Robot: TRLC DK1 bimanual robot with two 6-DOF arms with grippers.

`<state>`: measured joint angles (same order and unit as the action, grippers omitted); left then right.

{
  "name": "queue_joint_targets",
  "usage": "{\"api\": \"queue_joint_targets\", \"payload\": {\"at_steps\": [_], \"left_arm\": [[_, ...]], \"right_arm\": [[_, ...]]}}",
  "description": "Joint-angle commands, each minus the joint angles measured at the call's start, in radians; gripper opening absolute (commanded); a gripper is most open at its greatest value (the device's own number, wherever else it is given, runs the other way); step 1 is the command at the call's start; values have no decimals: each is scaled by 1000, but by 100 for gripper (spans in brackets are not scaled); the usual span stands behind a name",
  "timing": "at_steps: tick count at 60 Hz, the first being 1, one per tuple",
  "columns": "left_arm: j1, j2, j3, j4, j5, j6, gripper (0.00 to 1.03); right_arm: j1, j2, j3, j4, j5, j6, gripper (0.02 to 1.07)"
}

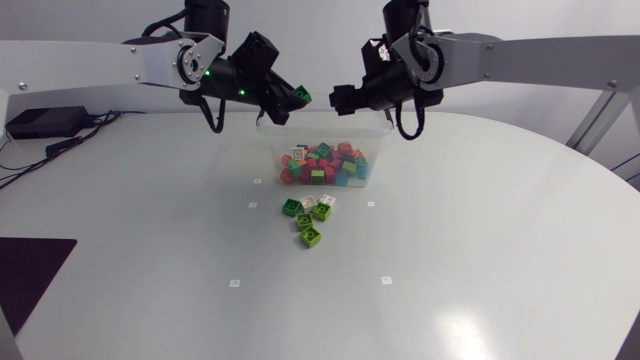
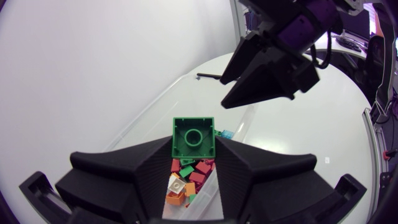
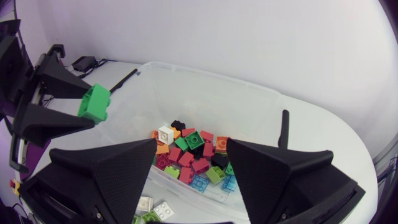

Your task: Place the duplo bricks in the container

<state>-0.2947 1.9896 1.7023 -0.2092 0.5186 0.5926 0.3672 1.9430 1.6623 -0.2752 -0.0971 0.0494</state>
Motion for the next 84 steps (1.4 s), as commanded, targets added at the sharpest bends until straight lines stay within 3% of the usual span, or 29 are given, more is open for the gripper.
{"api": "queue_joint_targets", "payload": {"at_steps": [1,14,28,33,41,45,69,84], "left_arm": [[5,61,69,8,-3,-40,31],[6,183,221,5,-29,-89,31],[2,238,283,4,-65,-108,33],[3,256,300,1,-75,-116,47],[5,245,281,-12,-77,-116,83],[8,212,241,-12,-77,-112,92],[40,-86,-109,59,-75,-50,98],[55,-193,-253,-12,-58,78,98]], "right_arm": [[-14,-85,-73,34,5,21,88],[-24,-207,-234,67,-13,7,88],[29,-285,-388,76,-27,-48,88],[64,-289,-447,93,-26,-75,88],[91,-257,-486,93,-27,-103,88],[98,-228,-490,93,-27,-126,88],[148,-127,-512,80,-30,-214,88],[246,-84,-477,-50,-15,-172,88]]}}
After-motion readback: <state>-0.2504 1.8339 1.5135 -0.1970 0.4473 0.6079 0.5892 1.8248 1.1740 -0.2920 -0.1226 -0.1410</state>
